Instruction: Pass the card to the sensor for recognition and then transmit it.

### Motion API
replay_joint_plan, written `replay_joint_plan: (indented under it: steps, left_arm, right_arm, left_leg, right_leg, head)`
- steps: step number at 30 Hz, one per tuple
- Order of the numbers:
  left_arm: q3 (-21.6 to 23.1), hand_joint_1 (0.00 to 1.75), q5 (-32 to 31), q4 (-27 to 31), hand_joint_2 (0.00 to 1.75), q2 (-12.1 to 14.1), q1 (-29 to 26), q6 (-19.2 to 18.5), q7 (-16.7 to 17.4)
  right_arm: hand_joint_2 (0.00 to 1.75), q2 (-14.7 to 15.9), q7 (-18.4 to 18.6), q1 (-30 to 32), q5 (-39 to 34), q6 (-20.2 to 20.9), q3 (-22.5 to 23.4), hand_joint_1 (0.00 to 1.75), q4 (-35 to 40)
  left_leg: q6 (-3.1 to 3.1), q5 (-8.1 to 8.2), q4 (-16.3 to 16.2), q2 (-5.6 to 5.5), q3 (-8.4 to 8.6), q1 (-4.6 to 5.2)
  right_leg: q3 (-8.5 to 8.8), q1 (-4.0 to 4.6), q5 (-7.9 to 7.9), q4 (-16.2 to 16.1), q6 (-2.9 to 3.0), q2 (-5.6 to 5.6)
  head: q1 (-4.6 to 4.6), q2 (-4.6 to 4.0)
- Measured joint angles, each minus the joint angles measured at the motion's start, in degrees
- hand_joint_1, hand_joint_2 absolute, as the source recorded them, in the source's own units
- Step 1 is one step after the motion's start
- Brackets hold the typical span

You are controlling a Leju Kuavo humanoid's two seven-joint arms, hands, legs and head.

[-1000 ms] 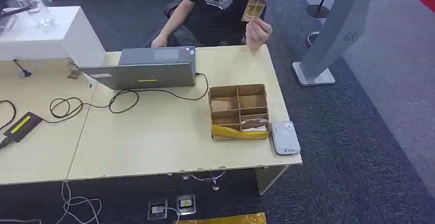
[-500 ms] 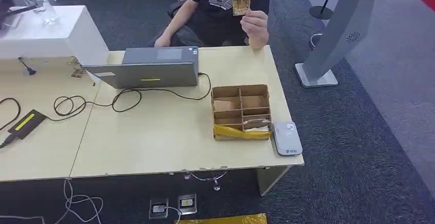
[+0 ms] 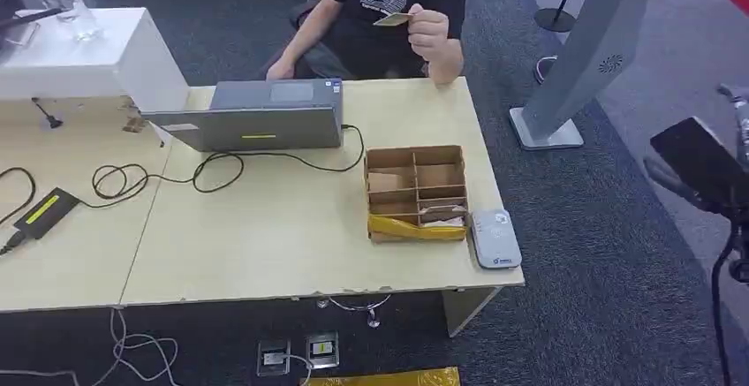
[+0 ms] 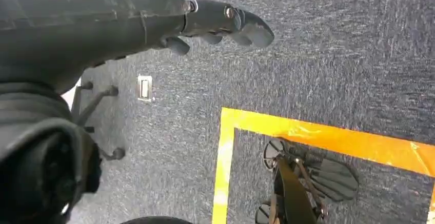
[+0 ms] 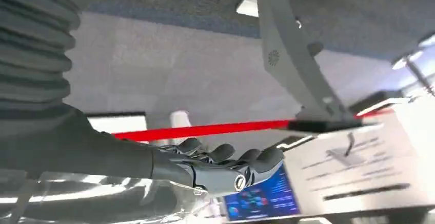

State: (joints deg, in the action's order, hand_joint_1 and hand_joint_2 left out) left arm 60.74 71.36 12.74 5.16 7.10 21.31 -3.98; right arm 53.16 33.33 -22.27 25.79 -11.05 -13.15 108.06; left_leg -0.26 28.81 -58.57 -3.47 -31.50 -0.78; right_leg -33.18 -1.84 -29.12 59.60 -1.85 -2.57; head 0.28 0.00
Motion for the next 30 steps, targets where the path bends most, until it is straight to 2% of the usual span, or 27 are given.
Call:
replay_joint_plan:
  steps: [5,8,11,19,25,30]
  left_arm:
    - [0.1,0.00,-1.1,0.0,0.00,0.0,0.0,-0.5,0.0]
    - [0.5,0.00,-1.9,0.0,0.00,-0.1,0.1,-0.5,0.0]
    - [1.0,0.00,-2.4,0.0,0.00,-0.1,0.1,-0.8,0.0]
    - [1.7,0.00,-2.7,0.0,0.00,-0.1,0.0,-0.8,0.1]
    - [2.3,0.00,-2.8,0.0,0.00,-0.1,0.1,-0.3,0.6]
    - [2.4,0.00,-2.8,0.0,0.00,-0.2,0.1,-0.3,0.6]
  right_arm:
    - [1.75,-1.8,-1.4,-6.5,6.0,6.9,-9.2,0.00,-1.2]
    - [1.75,-3.7,-2.5,-9.5,9.7,8.1,-13.9,0.00,-3.7]
    - [1.75,-5.9,-3.2,-11.3,11.1,7.9,-17.4,0.00,-6.0]
    - [1.75,-9.9,-4.9,-13.5,12.2,7.2,-22.5,0.00,-10.6]
    - [1.75,-15.2,-9.3,-15.9,11.5,2.7,-25.4,0.00,-15.4]
    - [1.75,-18.1,-10.9,-16.1,10.8,0.7,-27.0,0.00,-18.3]
  left_leg:
    - [0.00,0.00,0.0,0.01,-0.06,-0.01]
    - [-0.01,-0.01,0.0,0.02,-0.03,-0.02]
    - [-0.01,-0.01,0.0,0.02,-0.02,-0.02]
    - [-0.01,0.00,0.0,0.01,-0.09,-0.03]
    - [-0.02,0.00,0.0,0.02,-0.06,-0.04]
    - [-0.02,-0.01,0.0,0.04,-0.05,-0.04]
  right_leg:
    - [-0.02,0.01,0.00,0.0,0.00,-0.01]
    - [-0.01,0.01,0.00,0.0,0.00,-0.03]
    - [-0.02,0.02,0.01,0.0,0.01,-0.03]
    - [-0.04,0.02,0.00,0.0,0.01,-0.01]
    - [-0.05,0.04,0.01,0.0,0.01,-0.05]
    - [-0.06,0.04,0.03,0.0,0.04,-0.08]
  head:
    - [0.02,0.00]
    - [0.04,0.00]
    - [0.00,0.00]
    - [0.02,0.00]
    - [0.04,0.00]
    - [0.02,0.00]
